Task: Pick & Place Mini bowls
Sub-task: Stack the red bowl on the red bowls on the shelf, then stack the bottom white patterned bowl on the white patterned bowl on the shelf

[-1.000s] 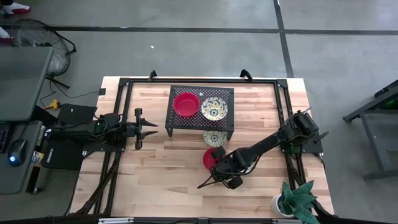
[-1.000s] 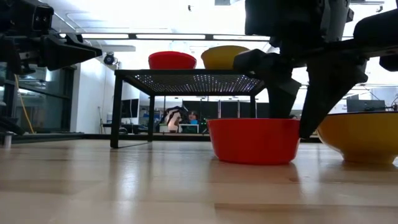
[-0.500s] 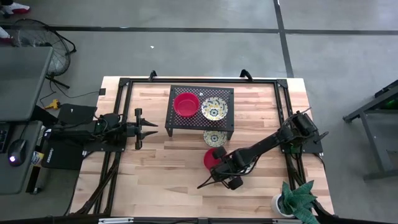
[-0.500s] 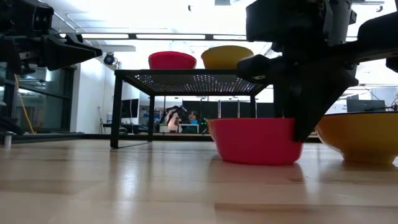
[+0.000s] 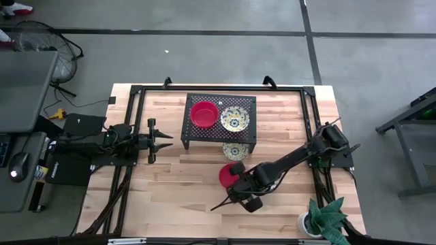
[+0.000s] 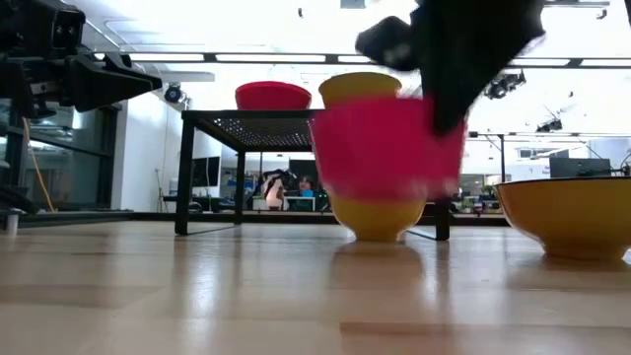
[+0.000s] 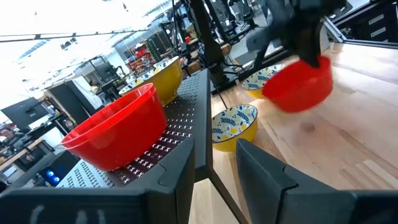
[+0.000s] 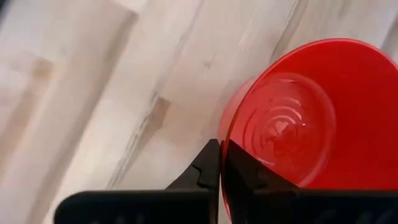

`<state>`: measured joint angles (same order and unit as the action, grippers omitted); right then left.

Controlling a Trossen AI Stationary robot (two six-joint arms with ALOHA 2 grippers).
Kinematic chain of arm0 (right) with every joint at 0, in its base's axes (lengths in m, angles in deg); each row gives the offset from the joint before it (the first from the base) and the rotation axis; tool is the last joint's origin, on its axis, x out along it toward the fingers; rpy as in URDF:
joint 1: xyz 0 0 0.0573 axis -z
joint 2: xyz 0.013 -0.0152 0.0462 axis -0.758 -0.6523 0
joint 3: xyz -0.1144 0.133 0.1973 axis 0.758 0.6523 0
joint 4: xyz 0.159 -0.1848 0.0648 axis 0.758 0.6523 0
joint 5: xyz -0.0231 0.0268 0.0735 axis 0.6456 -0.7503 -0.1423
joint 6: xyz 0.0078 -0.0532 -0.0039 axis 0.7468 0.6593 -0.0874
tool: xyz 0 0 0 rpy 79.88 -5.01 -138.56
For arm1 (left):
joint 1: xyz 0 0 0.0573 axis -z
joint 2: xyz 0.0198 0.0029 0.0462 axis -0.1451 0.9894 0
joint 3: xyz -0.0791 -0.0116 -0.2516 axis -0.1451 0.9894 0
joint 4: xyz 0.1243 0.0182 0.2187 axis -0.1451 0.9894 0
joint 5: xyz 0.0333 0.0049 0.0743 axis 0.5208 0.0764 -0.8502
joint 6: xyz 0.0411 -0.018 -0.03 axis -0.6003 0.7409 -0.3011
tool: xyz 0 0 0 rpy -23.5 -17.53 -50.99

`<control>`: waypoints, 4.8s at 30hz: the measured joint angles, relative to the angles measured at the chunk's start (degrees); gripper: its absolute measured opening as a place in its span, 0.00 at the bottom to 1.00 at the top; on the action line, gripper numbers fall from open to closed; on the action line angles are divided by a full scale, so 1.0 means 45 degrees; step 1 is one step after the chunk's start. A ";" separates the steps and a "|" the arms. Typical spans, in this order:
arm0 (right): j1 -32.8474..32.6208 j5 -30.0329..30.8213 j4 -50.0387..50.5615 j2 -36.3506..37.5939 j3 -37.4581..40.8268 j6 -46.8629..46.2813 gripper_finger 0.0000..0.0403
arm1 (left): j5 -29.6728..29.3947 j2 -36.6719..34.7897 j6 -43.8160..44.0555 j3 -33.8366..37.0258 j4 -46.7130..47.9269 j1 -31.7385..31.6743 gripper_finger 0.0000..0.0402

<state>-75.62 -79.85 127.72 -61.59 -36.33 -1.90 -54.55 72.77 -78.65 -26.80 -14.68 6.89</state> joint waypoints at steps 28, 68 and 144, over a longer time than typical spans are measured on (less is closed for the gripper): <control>0.3158 0.3075 0.3990 0.0000 -0.8521 0.3831 0.00 | 0.0000 -0.0002 0.0000 0.0000 -0.0003 -0.0002 0.28; 0.7698 -0.0217 0.4166 -0.1350 -0.8658 1.3388 0.00 | -0.0002 -0.0002 0.0000 0.0000 -0.0002 -0.0001 0.28; 0.6550 -0.1346 0.4860 -0.1237 -0.9372 0.7542 0.31 | -0.0005 0.0001 0.0000 0.0000 -0.0003 -0.0005 0.28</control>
<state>-46.14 -85.91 149.59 -67.16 -78.50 32.04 -54.57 72.78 -78.65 -26.80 -14.69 6.87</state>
